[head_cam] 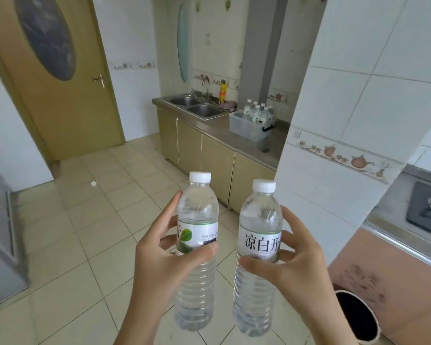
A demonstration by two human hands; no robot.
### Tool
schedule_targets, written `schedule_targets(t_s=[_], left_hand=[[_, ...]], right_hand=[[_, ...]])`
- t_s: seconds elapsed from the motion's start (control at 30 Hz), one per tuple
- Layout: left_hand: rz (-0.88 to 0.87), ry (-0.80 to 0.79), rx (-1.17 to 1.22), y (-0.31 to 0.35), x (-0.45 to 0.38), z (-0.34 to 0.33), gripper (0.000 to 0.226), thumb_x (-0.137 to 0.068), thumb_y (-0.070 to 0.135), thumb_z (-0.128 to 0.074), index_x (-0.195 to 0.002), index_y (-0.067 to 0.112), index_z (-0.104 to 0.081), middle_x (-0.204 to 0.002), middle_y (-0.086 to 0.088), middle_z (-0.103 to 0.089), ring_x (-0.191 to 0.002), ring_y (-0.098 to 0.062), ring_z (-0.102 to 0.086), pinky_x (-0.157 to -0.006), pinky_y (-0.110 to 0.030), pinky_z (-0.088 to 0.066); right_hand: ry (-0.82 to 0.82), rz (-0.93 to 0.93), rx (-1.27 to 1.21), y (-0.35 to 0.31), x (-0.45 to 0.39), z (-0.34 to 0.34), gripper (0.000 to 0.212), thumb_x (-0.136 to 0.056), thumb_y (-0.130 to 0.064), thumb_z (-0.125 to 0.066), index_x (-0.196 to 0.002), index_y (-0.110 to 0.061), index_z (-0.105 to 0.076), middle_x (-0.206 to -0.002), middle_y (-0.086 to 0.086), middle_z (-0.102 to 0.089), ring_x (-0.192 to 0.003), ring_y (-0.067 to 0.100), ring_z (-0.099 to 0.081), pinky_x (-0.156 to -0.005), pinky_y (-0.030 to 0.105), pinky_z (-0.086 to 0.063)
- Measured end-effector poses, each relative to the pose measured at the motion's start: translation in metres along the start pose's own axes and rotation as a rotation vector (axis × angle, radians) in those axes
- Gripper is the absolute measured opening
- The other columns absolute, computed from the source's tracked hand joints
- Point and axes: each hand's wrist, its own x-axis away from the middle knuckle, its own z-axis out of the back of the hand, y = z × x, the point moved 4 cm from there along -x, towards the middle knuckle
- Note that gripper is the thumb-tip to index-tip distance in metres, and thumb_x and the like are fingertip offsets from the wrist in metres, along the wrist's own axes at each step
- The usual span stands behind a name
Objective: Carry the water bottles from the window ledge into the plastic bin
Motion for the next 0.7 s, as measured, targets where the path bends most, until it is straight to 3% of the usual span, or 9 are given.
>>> schedule_targets(t_s=[0.13,0.27,0.37,0.57,0.7], left_hand=[[-0.038,-0.005,-0.009,-0.010,-0.090,0.014,0.097,-0.049,0.009,-0.097,-0.113,0.070,-0.054,-0.106,0.026,-0.071,-0.095,-0.001,-0.070,-0.065,-0.014,-0.054],[-0.045,-0.004,-0.008,-0.018,-0.162,0.020,0.093,-0.044,0.020,-0.091,-0.111,0.073,-0.053,-0.108,0.027,-0.070,-0.097,-0.001,-0.070,-0.069,-0.021,-0.057],[-0.028,-0.019,-0.012,-0.029,-0.208,0.020,0.093,-0.045,0.024,-0.090,-0.116,0.071,-0.052,-0.113,0.024,-0.070,-0.104,-0.006,-0.068,-0.081,-0.029,-0.057],[-0.002,0.002,-0.010,-0.062,-0.307,0.003,0.092,-0.043,0.023,-0.090,-0.111,0.072,-0.054,-0.109,0.022,-0.072,-0.098,-0.003,-0.070,-0.065,-0.011,-0.054],[-0.008,0.023,-0.024,-0.078,-0.381,-0.019,0.092,-0.043,0.024,-0.090,-0.111,0.073,-0.053,-0.111,0.022,-0.071,-0.098,-0.004,-0.070,-0.069,-0.019,-0.057]], right_hand=[[0.006,0.004,-0.012,-0.004,-0.078,-0.040,0.087,-0.052,-0.001,-0.089,-0.100,-0.062,-0.049,-0.087,-0.031,-0.068,-0.072,0.005,-0.070,-0.057,0.018,-0.054],[0.024,0.024,-0.004,-0.005,-0.144,-0.068,0.087,-0.052,-0.002,-0.089,-0.093,-0.069,-0.051,-0.087,-0.027,-0.070,-0.074,0.005,-0.070,-0.061,0.019,-0.056],[0.021,0.018,-0.002,0.000,-0.191,-0.084,0.087,-0.051,-0.006,-0.091,-0.101,-0.065,-0.051,-0.089,-0.025,-0.071,-0.077,0.007,-0.071,-0.067,0.027,-0.056],[0.008,0.007,0.015,0.021,-0.297,-0.103,0.090,-0.051,-0.009,-0.091,-0.121,-0.049,-0.052,-0.091,-0.018,-0.073,-0.079,0.011,-0.072,-0.074,0.037,-0.059],[-0.003,-0.001,-0.015,0.041,-0.381,-0.113,0.094,-0.051,-0.008,-0.091,-0.127,-0.045,-0.051,-0.095,-0.019,-0.072,-0.081,0.011,-0.072,-0.075,0.040,-0.059]])
